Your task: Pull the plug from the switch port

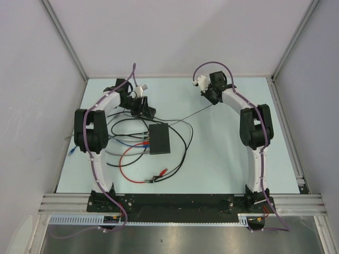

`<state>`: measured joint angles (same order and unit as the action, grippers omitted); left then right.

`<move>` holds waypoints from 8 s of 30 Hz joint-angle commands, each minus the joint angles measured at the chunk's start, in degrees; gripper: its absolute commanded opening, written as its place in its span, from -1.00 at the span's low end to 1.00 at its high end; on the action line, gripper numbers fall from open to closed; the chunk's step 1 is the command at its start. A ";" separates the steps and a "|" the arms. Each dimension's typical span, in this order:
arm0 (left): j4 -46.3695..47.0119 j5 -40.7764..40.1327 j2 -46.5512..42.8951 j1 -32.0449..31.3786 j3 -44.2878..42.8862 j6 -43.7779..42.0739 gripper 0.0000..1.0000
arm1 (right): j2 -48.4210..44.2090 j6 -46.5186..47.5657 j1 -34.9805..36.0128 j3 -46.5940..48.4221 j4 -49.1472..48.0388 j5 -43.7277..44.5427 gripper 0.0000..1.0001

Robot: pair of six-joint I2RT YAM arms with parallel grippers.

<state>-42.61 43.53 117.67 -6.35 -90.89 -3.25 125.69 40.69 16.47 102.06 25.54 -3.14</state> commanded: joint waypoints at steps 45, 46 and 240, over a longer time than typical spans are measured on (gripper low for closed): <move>-4.42 1.65 -13.08 -0.41 22.95 -17.76 -0.67 | -6.77 -18.36 12.98 -2.92 13.92 -33.51 0.30; -3.98 1.82 -12.64 -0.85 22.95 -17.41 -0.67 | -6.77 -18.36 13.06 -2.92 13.92 -33.25 0.31; -2.48 16.33 13.47 1.08 3.79 -5.54 -0.27 | 8.70 -17.66 19.48 0.51 11.55 -27.80 -1.00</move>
<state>-50.04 59.27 129.84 -4.51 -86.74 -9.50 131.79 20.25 35.46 105.49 33.85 -40.29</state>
